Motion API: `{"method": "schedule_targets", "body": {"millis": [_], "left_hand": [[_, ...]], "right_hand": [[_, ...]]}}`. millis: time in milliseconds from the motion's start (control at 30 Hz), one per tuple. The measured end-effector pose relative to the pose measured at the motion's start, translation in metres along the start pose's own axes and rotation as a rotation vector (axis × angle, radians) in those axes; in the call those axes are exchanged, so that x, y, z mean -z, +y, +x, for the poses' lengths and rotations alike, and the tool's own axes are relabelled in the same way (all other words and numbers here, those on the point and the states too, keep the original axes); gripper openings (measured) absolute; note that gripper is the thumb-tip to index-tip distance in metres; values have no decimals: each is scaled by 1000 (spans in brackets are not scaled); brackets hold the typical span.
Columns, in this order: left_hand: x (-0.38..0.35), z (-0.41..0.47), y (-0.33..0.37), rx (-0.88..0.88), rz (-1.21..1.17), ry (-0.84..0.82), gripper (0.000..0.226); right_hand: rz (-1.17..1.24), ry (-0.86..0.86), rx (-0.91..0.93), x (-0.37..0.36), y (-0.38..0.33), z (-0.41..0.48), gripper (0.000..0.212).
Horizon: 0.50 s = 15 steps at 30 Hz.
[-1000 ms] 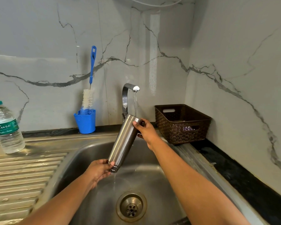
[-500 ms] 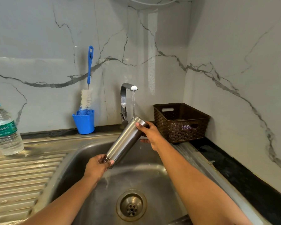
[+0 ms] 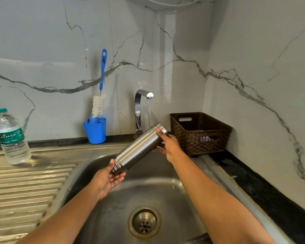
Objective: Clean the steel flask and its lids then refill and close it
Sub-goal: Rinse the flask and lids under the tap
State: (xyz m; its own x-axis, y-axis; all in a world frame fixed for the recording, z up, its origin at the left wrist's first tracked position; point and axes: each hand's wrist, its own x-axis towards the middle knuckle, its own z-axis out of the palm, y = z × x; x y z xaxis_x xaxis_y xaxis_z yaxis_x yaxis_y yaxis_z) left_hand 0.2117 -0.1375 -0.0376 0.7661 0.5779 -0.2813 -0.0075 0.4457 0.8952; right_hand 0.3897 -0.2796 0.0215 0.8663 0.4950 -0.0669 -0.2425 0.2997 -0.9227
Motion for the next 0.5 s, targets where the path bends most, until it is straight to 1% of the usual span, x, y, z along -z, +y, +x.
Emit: {"method": "schedule_targets", "body": {"millis": [133, 233, 367, 433, 500], "left_hand": [[6, -1, 4, -46, -82, -12, 25], [9, 0, 5, -55, -115, -54, 28], [6, -1, 5, -80, -114, -90, 33], [4, 0, 5, -90, -147, -81, 33], [4, 0, 6, -56, -136, -73, 42]], "right_hand": [[-36, -29, -70, -7, -3, -2, 71], [-140, -26, -115, -12, -8, -6, 77], [-54, 46, -50, -12, -10, -6, 71], [10, 42, -22, -11, -9, -6, 65], [62, 26, -12, -11, -7, -7, 60]]}}
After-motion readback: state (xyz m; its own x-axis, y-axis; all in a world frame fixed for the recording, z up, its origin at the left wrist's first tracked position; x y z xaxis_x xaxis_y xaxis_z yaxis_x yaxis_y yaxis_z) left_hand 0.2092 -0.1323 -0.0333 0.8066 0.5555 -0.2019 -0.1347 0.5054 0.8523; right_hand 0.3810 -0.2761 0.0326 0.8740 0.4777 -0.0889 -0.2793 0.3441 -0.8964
